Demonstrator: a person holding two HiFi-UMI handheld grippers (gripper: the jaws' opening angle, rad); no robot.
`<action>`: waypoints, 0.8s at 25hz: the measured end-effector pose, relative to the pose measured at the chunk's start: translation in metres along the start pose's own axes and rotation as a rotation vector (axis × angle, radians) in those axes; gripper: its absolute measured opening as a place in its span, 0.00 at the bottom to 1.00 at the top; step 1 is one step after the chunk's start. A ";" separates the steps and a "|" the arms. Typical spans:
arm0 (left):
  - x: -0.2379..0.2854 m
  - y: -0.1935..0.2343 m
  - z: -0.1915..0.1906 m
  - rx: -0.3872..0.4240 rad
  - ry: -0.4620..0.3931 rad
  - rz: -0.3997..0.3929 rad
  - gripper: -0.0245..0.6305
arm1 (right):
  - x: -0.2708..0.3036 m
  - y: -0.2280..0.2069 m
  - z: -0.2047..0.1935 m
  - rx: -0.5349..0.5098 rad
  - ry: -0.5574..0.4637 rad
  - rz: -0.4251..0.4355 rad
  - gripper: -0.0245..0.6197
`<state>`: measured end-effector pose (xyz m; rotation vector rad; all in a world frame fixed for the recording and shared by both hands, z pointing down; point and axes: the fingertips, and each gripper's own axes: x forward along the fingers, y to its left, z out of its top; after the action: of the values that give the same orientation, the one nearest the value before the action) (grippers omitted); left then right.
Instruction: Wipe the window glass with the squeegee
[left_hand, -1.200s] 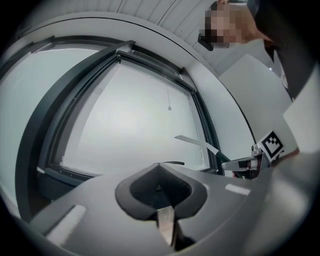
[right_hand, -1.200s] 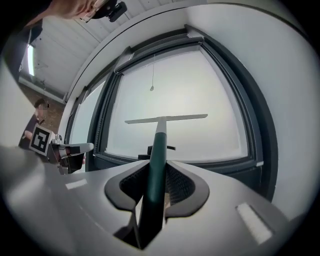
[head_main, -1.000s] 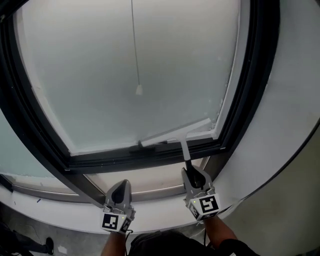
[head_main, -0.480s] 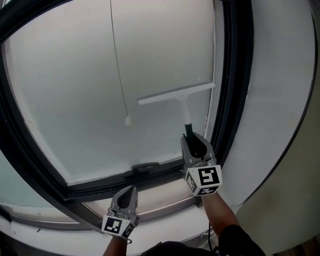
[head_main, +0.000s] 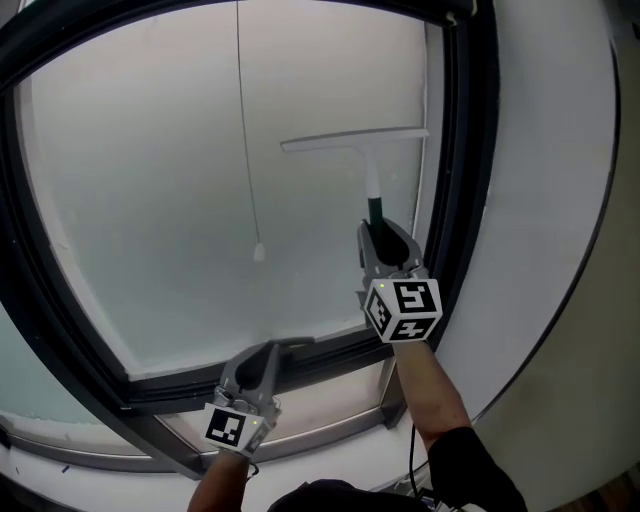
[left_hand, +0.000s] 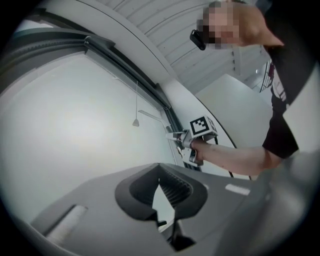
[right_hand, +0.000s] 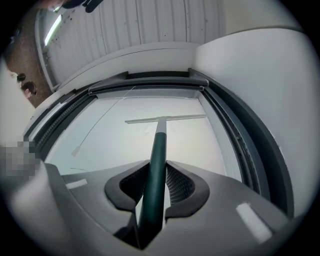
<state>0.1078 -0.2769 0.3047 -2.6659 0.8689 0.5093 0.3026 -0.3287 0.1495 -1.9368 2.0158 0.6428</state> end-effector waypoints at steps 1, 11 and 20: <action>0.001 0.001 0.004 -0.017 -0.015 -0.006 0.04 | 0.005 0.001 0.003 -0.020 -0.007 -0.002 0.18; 0.015 0.001 0.006 -0.032 -0.055 -0.018 0.04 | 0.027 -0.024 -0.003 0.046 0.011 -0.006 0.18; 0.006 -0.008 -0.024 -0.045 0.025 -0.027 0.04 | 0.032 -0.031 -0.001 0.063 -0.018 0.020 0.18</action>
<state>0.1233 -0.2827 0.3249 -2.7264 0.8367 0.4963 0.3311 -0.3571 0.1306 -1.8711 2.0216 0.5921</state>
